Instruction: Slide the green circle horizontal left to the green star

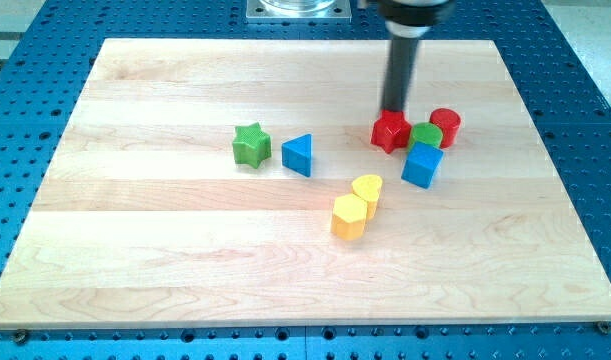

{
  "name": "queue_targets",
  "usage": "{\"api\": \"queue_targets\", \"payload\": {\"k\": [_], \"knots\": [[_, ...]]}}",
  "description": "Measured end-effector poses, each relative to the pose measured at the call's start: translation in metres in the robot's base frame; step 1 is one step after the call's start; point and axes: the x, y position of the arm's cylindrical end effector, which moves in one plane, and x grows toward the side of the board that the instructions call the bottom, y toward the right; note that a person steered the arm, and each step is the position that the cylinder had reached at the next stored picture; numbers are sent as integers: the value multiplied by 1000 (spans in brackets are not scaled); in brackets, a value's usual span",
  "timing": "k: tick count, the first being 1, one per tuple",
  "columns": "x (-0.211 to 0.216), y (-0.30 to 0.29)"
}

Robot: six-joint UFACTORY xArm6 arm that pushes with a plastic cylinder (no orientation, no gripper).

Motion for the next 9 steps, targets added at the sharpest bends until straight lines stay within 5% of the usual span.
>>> {"api": "queue_targets", "payload": {"k": [1, 2, 5, 6, 7, 9], "knots": [[4, 86], [52, 95], [43, 6], [64, 44], [92, 7], [44, -46]]}}
